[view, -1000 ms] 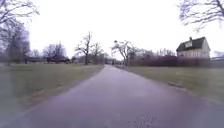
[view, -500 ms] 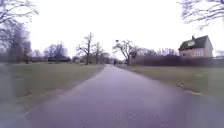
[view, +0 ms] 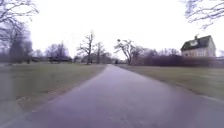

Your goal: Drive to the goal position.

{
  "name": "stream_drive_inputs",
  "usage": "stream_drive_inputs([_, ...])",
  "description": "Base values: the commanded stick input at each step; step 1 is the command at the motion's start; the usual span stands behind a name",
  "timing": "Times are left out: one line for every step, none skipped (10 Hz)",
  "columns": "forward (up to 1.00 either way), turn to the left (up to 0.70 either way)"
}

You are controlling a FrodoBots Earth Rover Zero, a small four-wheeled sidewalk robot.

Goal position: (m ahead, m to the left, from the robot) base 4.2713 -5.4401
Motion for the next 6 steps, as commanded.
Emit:
stream_drive_inputs([1.0, 0.0])
stream_drive_inputs([1.0, 0.0])
stream_drive_inputs([1.0, 0.0])
stream_drive_inputs([1.0, 0.0])
stream_drive_inputs([1.0, 0.0])
stream_drive_inputs([1.0, 0.0])
